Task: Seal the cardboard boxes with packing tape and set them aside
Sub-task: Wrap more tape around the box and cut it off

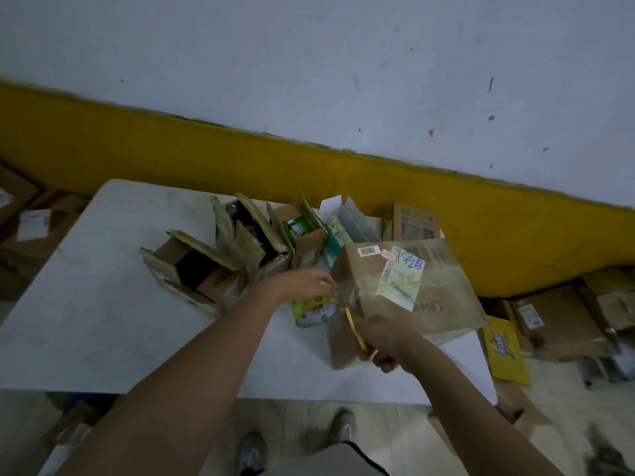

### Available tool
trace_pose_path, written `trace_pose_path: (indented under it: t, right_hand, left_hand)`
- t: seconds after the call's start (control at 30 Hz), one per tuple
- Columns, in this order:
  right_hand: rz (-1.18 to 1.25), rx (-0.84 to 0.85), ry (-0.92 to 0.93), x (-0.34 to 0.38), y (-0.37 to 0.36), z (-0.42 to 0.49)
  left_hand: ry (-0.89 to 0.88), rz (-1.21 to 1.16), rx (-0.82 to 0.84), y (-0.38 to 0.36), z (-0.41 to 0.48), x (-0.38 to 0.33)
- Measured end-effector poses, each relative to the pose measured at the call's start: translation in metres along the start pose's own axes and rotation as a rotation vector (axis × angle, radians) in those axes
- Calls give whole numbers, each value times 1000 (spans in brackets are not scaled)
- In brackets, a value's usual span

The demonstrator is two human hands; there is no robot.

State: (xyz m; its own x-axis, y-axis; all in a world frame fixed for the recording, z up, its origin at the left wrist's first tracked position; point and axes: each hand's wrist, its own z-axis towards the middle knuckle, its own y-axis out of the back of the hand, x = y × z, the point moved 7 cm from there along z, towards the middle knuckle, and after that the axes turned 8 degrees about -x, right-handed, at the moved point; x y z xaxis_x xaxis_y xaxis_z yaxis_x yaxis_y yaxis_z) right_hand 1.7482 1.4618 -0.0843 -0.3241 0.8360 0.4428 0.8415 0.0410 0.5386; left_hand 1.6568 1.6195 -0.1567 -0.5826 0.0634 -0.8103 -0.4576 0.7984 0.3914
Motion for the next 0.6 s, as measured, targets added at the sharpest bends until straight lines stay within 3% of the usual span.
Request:
trace_pose_path:
  t: [0.33, 0.6]
  right_hand:
    - [110, -144, 44, 10, -11, 29]
    - [33, -245, 138, 13, -6, 31]
  left_hand:
    - [49, 48, 83, -2, 5, -7]
    - [63, 302, 213, 0, 7, -32]
